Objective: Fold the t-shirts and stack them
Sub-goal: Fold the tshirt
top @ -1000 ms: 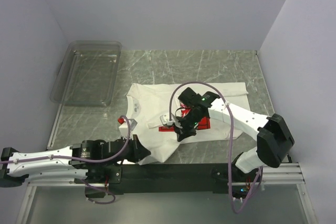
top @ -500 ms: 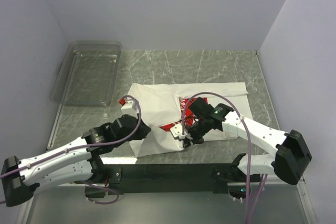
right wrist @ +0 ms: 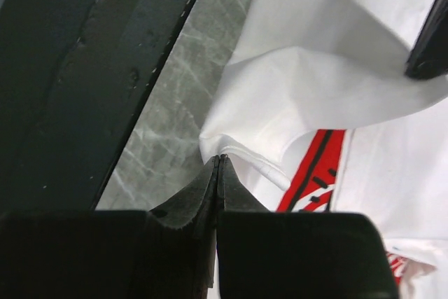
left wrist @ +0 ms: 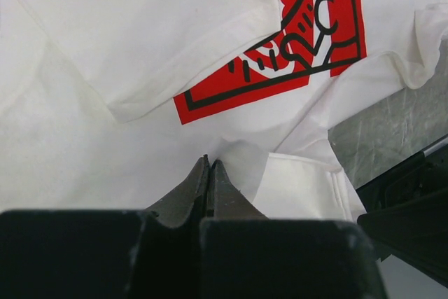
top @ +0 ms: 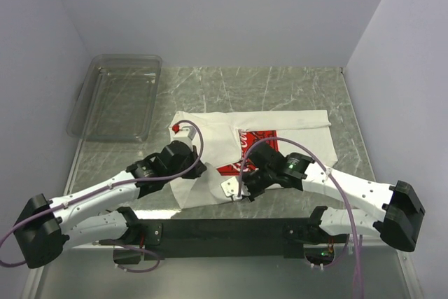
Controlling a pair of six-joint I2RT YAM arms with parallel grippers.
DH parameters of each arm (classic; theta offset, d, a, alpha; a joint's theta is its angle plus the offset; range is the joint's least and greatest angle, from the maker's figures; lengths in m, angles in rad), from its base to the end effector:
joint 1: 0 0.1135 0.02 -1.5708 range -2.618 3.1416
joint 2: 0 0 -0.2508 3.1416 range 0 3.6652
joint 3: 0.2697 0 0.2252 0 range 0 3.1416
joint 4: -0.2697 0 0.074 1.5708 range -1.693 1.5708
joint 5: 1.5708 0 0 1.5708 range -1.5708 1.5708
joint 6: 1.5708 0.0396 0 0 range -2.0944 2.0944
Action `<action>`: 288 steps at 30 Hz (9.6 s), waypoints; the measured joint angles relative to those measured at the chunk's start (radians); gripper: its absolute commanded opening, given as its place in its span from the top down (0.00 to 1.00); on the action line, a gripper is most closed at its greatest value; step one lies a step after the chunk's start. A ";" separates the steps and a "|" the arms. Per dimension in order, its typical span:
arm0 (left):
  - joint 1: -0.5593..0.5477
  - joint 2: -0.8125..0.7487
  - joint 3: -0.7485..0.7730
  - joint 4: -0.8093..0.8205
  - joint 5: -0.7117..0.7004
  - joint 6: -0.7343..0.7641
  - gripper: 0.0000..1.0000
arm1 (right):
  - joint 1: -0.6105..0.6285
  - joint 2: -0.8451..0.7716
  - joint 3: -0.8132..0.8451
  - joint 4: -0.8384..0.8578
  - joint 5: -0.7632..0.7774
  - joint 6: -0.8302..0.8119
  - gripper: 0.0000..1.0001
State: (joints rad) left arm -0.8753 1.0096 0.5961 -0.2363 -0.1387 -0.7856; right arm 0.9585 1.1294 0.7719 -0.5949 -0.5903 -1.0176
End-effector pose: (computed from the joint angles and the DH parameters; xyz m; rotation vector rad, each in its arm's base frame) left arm 0.1321 -0.1497 0.2251 0.0242 2.3219 -0.7411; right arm 0.0964 0.1756 0.2334 -2.1501 1.1357 0.7127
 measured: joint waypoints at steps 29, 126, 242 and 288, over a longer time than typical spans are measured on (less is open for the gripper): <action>0.080 -0.333 -0.321 0.346 0.056 -0.015 0.99 | 0.327 0.046 -0.097 0.045 0.280 -0.019 0.61; 0.079 -0.567 -0.314 0.435 -0.167 0.314 0.99 | -1.527 0.262 0.304 -0.595 -0.028 -0.784 0.19; 0.474 0.160 0.011 0.552 -0.048 0.404 0.99 | -1.499 0.502 0.349 -0.053 -0.031 0.086 1.00; 0.575 0.543 0.230 0.561 0.059 0.411 1.00 | -1.393 0.616 0.349 0.097 0.138 0.289 1.00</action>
State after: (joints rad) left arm -0.3000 1.5524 0.8257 0.3248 -0.0795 -0.3744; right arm -0.4343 1.7458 1.1206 -0.4984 -0.4522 -0.7284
